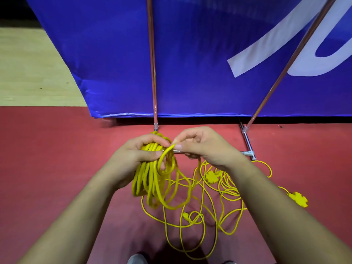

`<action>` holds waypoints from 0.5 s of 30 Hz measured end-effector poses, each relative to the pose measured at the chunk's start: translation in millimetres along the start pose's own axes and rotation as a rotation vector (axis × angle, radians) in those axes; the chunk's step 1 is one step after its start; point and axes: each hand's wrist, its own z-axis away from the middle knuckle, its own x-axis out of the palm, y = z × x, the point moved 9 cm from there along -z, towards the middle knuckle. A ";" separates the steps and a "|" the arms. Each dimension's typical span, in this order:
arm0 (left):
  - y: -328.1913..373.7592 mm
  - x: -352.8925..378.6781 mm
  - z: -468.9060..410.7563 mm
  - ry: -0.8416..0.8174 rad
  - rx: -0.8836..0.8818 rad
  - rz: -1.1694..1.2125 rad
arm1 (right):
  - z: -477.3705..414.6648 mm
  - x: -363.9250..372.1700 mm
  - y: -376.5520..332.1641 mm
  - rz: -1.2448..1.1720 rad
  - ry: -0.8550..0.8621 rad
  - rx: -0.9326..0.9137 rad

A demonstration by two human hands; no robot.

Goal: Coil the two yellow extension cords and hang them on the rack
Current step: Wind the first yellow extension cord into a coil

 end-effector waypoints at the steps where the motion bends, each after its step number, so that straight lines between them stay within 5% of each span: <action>1: 1.8 1.7 -0.5 -0.008 0.004 0.062 | 0.0 -6.6 3.8 0.004 0.026 -0.003; 7: 14.3 0.5 -3.0 0.056 0.045 0.286 | 14.3 -40.0 58.8 0.197 -0.077 0.157; 15: -10.6 5.1 2.3 -0.044 -0.150 0.059 | 8.9 -56.9 31.6 0.097 0.215 0.019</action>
